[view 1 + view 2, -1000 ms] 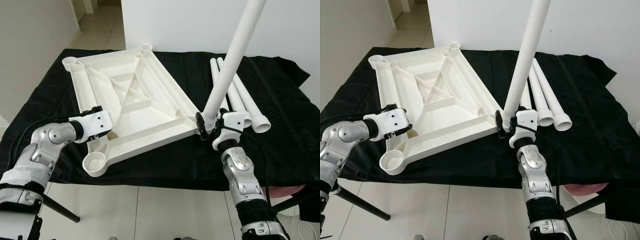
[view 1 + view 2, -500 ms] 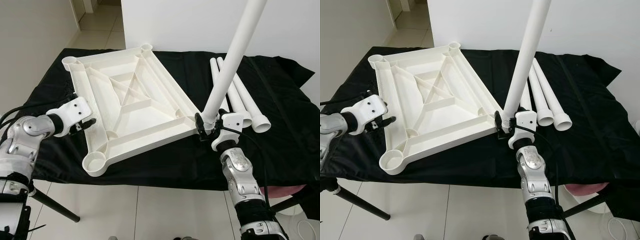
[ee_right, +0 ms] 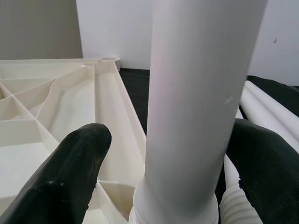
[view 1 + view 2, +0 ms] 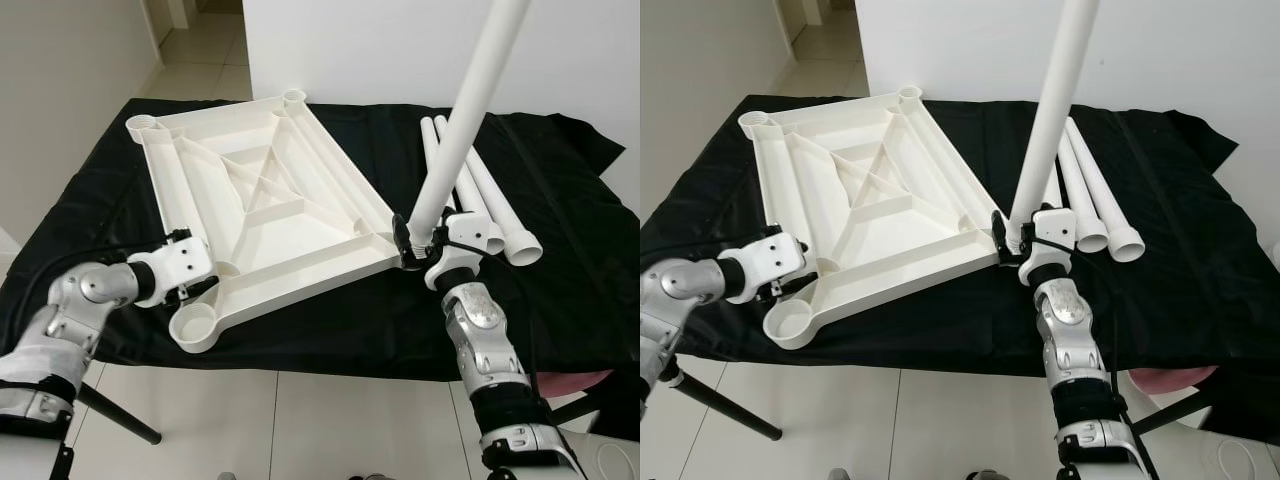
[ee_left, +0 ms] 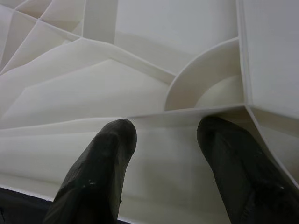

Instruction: Building children table

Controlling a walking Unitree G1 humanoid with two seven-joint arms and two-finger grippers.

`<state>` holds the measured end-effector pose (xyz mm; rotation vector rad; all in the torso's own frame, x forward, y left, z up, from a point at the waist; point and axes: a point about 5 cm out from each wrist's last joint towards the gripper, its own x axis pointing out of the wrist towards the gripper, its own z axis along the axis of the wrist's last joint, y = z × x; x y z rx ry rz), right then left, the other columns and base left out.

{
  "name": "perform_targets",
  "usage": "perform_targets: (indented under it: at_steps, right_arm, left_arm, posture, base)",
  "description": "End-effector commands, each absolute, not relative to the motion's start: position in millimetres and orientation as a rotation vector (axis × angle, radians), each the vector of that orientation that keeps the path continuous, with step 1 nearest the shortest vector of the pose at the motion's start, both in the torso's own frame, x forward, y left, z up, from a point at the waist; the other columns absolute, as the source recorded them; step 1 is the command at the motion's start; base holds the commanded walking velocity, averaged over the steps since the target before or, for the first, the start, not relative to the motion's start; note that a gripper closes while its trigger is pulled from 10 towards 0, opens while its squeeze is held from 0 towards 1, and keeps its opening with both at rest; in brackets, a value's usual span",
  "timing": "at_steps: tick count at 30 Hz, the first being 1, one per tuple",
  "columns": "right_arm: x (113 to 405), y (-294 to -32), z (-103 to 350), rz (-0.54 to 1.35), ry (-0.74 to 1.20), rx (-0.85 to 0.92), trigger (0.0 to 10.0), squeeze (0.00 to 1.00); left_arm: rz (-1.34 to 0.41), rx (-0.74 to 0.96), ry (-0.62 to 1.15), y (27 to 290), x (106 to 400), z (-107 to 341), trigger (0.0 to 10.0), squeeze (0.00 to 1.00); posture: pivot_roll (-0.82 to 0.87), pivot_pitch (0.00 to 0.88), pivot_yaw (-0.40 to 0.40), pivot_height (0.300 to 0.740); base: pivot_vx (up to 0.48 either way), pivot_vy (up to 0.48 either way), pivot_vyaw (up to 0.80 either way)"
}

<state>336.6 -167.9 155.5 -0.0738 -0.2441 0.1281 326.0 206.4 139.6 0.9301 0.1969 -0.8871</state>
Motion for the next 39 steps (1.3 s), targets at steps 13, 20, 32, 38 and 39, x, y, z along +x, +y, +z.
perform_targets:
  at_steps: [13,20,32,38,39]
  right_arm:
    - [371,-160,162,0.192,-0.133,-0.127,10.0,0.00]
    - [378,-150,163,0.264,-0.092,-0.152,10.0,0.00]
    - [376,-149,155,0.291,-0.085,-0.156,10.0,0.00]
    - [376,-148,154,0.320,-0.091,-0.152,10.0,0.00]
    - [376,-147,154,0.327,-0.092,-0.148,10.0,0.00]
  left_arm:
    - [-1.157,0.805,0.196,157,295,121,10.0,0.00]
    - [-1.281,0.740,0.225,138,275,113,10.0,0.00]
    - [-1.394,0.662,0.276,136,256,123,10.0,0.00]
    - [-1.433,0.614,0.285,132,249,131,10.0,0.00]
    - [-1.435,0.607,0.282,131,249,133,10.0,0.00]
  posture:
    - [-0.04,0.050,0.018,0.740]
    - [-0.04,0.053,0.010,0.740]
    - [-0.04,0.054,0.014,0.740]
    - [-0.04,0.055,0.018,0.740]
    - [-0.04,0.055,0.018,0.740]
  base:
    - [0.000,0.000,0.00]
    - [0.000,0.000,0.00]
    - [0.000,0.000,0.00]
    - [0.000,0.000,0.00]
    - [0.000,0.000,0.00]
